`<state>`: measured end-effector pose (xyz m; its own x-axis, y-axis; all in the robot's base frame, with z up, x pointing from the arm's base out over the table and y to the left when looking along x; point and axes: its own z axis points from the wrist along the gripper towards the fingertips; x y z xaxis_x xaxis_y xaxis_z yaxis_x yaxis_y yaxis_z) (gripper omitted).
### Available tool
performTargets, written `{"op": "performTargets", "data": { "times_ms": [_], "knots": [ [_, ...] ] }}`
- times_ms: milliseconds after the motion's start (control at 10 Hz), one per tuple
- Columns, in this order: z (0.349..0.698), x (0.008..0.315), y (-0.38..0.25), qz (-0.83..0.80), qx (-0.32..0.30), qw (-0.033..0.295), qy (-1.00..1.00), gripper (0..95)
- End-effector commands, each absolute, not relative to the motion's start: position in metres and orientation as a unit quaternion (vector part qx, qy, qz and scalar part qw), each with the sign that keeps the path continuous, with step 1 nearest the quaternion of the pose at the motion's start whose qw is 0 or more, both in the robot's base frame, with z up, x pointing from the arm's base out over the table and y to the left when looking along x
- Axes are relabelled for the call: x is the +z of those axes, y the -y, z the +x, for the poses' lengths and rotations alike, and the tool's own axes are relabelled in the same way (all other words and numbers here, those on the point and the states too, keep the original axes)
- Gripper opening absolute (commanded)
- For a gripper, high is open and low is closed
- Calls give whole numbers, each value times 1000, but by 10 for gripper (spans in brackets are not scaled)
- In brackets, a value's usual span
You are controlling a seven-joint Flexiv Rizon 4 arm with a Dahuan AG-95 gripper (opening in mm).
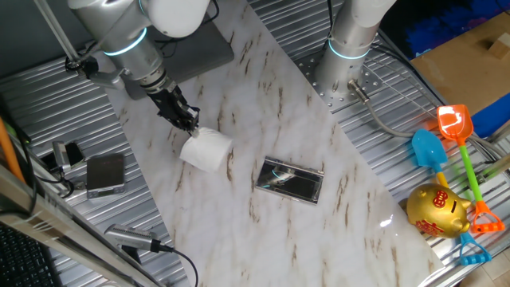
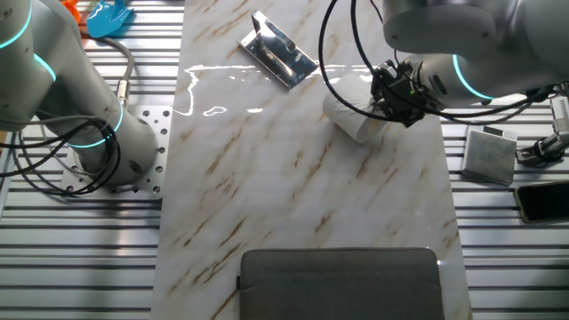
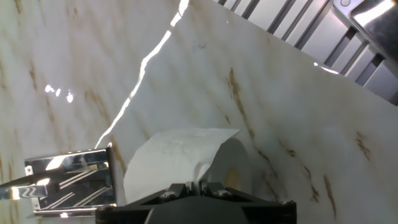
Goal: Take the roll of paper down from the shelf
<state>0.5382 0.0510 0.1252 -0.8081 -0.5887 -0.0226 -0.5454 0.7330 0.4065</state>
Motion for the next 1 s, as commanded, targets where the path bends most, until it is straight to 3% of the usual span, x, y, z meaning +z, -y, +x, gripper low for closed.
{"op": "performTargets", "data": {
  "times_ms": [100,1000],
  "knots": [
    [537,126,-55,303,-209,53,928,0],
    [524,125,-77,300,-239,52,922,0]
  ]
}}
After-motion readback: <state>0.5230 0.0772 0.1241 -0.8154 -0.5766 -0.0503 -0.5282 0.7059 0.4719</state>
